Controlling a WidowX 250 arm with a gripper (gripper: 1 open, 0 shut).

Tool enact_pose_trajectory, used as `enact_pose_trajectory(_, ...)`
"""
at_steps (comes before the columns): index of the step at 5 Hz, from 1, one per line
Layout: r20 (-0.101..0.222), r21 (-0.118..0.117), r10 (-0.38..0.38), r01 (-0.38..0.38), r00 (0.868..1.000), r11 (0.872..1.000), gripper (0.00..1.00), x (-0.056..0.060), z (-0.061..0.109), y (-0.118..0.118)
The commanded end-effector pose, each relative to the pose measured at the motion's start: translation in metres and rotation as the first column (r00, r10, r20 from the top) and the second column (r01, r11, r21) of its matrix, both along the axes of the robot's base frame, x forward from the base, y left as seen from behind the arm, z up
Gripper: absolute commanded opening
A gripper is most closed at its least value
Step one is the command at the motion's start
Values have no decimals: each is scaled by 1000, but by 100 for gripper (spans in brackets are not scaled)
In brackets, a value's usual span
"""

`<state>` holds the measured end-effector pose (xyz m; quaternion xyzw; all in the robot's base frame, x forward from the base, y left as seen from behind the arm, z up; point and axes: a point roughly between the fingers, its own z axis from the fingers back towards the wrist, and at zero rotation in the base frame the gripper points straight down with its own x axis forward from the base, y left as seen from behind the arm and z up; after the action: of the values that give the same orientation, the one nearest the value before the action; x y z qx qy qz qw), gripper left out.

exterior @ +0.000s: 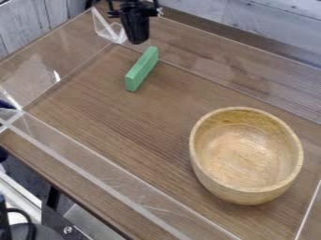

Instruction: Remove the green block from inside the brown bowl and put it on the table

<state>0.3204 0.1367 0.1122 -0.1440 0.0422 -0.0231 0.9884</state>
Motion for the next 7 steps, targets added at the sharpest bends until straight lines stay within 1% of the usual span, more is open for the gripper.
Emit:
enact_pose_trajectory(1,86,35,32,-35,996,999,0,-16,26,6)
enact_pose_trajectory(2,85,40,82,-86,993,996,0,-34,19,15)
enact_pose_trajectory(4,127,94,124,-137,984,986,0,-30,12,31)
enact_pose_trajectory(5,102,135,104,-117,989,984,0,-47,-5,34)
enact_pose_trajectory(6,60,178,71,-81,996,981,0,-64,-32,30)
enact_pose_trajectory(7,-5,185,31,-30,999,982,0,-57,-59,33)
